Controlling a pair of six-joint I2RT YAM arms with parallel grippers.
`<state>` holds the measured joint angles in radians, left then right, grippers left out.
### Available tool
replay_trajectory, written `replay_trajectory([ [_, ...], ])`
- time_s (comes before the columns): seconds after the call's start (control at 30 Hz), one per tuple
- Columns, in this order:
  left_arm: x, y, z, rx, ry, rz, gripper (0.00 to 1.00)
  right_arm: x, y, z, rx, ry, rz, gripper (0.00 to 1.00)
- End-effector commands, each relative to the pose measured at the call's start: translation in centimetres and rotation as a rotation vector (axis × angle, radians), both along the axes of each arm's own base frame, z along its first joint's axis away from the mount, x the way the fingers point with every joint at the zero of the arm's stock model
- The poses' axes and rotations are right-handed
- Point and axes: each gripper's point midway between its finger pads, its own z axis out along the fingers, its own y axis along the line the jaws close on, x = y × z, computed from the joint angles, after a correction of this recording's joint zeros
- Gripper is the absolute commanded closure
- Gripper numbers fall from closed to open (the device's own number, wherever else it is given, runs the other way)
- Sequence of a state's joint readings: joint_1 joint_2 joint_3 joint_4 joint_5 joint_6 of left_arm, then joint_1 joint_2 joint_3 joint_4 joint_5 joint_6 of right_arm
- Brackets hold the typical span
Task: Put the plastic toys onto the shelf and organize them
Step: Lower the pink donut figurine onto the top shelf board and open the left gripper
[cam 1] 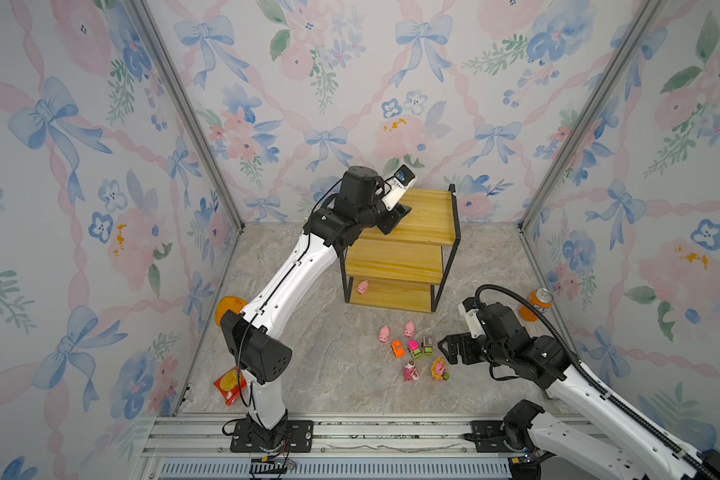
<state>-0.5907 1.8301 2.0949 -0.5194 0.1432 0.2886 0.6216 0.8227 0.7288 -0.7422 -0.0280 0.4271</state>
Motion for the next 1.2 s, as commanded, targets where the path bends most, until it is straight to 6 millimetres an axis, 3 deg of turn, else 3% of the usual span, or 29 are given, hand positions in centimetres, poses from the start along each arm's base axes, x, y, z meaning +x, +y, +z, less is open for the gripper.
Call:
replay_trajectory([
  [0.0, 0.2, -0.5, -0.8, 0.019, -0.003, -0.011, 0.87, 0.0, -0.7, -0.5, -0.012, 0.008, -0.029, 0.01],
  [0.63, 0.5, -1.0, -1.8, 0.047, -0.001, -0.016, 0.53, -0.1, -0.7, -0.3, -0.009, 0.000, -0.026, 0.00],
  [1.17, 1.5, -1.6, -2.0, 0.061, -0.018, -0.011, 0.36, 0.0, -0.7, -0.3, -0.007, 0.000, -0.019, 0.01],
])
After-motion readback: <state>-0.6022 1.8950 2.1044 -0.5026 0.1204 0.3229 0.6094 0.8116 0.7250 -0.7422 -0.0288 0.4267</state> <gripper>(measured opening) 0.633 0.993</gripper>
